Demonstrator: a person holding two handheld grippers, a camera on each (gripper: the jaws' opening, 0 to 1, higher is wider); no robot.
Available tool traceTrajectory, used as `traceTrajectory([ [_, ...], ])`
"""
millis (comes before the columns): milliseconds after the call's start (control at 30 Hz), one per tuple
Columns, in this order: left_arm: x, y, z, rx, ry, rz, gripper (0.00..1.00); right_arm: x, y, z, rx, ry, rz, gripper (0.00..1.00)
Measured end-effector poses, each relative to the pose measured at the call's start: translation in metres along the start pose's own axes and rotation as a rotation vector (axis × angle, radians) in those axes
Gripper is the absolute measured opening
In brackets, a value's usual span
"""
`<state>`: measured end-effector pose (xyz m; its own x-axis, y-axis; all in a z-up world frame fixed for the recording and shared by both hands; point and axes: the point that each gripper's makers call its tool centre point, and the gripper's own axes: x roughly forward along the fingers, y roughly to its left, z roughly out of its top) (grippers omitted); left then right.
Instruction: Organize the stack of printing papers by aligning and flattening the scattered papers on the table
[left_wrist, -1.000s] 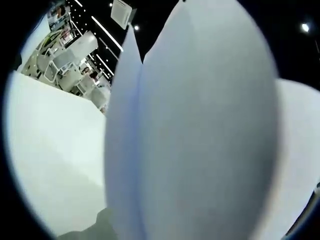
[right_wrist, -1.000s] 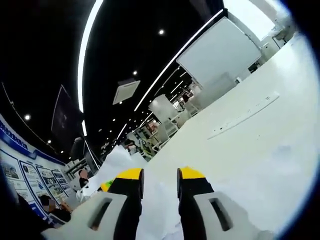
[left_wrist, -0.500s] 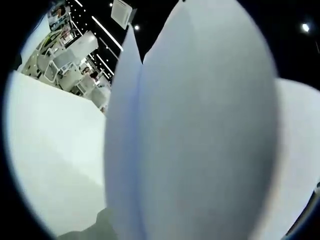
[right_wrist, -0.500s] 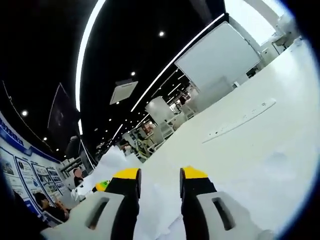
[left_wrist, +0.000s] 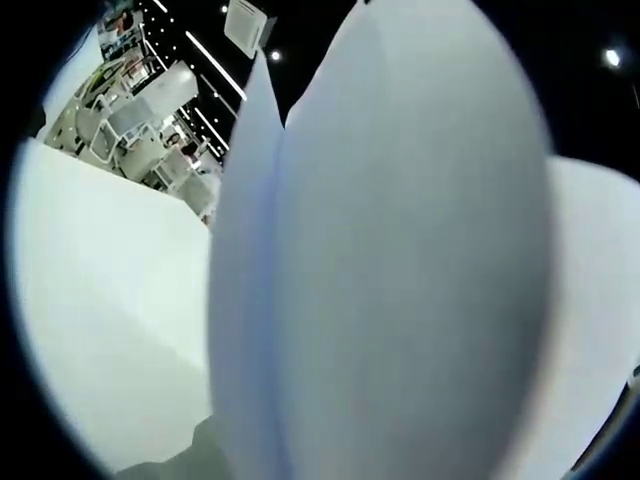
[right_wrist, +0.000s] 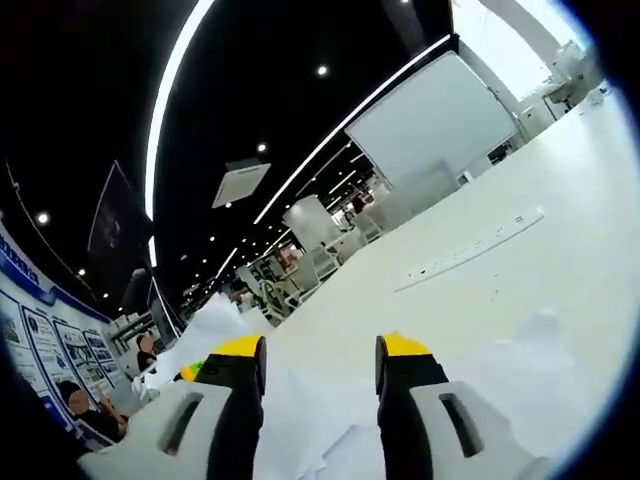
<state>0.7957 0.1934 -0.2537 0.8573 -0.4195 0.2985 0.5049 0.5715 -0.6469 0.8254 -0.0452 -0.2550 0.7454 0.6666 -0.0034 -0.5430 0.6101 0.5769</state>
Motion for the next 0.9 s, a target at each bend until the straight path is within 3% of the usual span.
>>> traceTrajectory([
  [433,-0.001,0.002,0.001,-0.006,-0.004,0.003,0.06,-0.005,-0.005,0.01,-0.104,-0.02,-0.056,0.48],
  [533,-0.001,0.001,0.001,0.003,-0.003,0.003,0.06,-0.005,-0.005,0.011,-0.111,-0.025,-0.058,0.53],
  [667,-0.001,0.002,0.001,-0.003,-0.004,0.005,0.06,-0.005,-0.01,0.011,-0.093,-0.032,-0.073,0.68],
  [900,-0.001,0.002,0.001,-0.004,-0.004,0.004,0.06,-0.005,-0.014,0.012,-0.097,-0.029,-0.085,0.73],
])
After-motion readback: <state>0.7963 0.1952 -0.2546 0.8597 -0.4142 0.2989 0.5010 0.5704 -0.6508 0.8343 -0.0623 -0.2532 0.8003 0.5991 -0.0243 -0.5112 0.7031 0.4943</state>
